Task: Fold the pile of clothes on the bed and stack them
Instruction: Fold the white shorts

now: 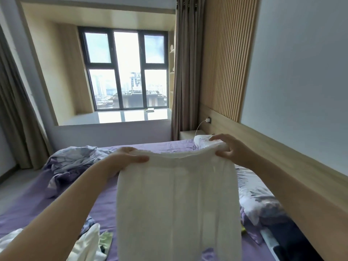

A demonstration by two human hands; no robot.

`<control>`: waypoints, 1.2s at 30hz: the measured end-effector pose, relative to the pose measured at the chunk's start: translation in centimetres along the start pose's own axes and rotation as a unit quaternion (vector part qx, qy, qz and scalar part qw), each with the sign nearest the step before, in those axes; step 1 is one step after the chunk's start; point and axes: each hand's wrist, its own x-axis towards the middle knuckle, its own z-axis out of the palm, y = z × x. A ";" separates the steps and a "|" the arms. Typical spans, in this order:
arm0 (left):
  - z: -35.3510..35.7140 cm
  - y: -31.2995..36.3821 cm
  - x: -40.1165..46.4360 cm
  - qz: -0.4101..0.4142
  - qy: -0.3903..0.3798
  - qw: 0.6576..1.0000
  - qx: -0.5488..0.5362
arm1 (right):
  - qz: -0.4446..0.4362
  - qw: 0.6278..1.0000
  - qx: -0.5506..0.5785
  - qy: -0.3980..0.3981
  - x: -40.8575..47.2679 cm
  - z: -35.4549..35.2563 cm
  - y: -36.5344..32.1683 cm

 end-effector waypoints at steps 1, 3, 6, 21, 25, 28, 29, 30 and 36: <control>-0.3 0.3 -0.2 -0.002 -0.012 1.000 -0.026 | 0.012 1.000 0.008 0.007 0.2 -0.2 -0.2; -0.7 0.8 -0.2 0.005 -0.019 0.998 -0.055 | 0.029 0.999 0.023 0.017 0.6 -0.4 -0.4; -0.7 1.6 -0.1 0.037 0.038 0.999 -0.009 | 0.016 0.999 0.026 0.015 1.4 -0.8 -1.1; -3.6 5.9 1.8 0.136 0.112 0.984 0.036 | 0.054 0.990 0.099 -0.086 6.4 -4.3 0.6; -2.8 5.9 3.6 0.130 0.162 0.972 0.108 | 0.062 0.974 0.188 -0.110 7.3 -4.7 1.3; -2.3 5.6 4.6 0.116 0.165 0.969 0.144 | 0.066 0.972 0.214 -0.075 8.1 -4.4 1.9; -2.3 5.6 4.8 0.117 0.171 0.968 0.139 | 0.069 0.973 0.209 -0.061 8.4 -4.3 2.1; -2.2 5.7 4.9 0.120 0.171 0.970 0.125 | 0.071 0.976 0.199 -0.048 8.7 -4.2 2.4; -1.8 6.7 5.1 0.143 0.167 0.970 0.106 | 0.066 0.985 0.158 -0.023 10.4 -5.0 3.6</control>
